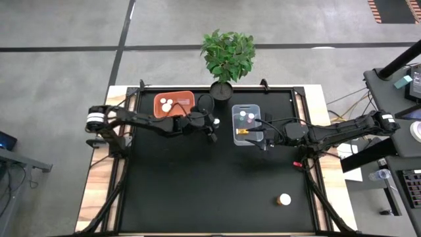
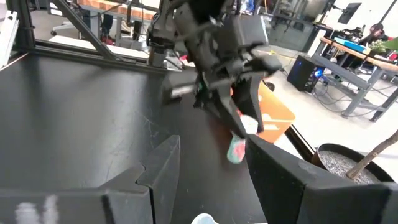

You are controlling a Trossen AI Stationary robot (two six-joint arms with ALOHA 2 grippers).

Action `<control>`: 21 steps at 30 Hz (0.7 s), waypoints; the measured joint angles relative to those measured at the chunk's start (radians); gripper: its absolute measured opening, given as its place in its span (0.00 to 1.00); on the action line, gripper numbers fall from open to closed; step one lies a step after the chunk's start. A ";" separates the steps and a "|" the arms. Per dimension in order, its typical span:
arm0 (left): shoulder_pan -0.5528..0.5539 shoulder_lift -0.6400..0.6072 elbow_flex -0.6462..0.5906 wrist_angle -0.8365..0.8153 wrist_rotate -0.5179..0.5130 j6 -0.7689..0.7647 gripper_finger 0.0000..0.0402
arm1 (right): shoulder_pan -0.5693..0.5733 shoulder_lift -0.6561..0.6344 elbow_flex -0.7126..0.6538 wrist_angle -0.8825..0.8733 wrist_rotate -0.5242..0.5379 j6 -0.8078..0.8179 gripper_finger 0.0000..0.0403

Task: Pick and place medicine bottles into bin by pill shape (circle, oval)
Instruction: Put the blue tablet pill bottle into the orange bin

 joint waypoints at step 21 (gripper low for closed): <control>0.179 -0.267 -0.159 -0.164 -0.258 -0.090 0.27 | 0.000 0.000 -0.002 -0.001 0.000 0.003 0.44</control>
